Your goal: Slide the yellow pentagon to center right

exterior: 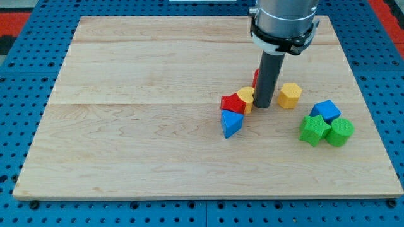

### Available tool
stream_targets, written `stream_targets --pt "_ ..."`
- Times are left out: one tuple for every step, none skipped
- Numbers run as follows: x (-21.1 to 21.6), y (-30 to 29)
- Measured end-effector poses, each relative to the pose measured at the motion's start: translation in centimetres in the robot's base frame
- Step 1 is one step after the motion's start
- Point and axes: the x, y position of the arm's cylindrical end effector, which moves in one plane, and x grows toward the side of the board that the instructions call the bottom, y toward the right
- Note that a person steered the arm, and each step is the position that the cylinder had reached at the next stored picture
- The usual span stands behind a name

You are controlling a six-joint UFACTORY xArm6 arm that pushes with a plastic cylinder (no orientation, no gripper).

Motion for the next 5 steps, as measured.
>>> stream_targets --pt "0.8 0.1" --pt "1.4 1.2" --pt "1.5 2.3" --pt "1.5 4.3" --pt "1.6 6.5"
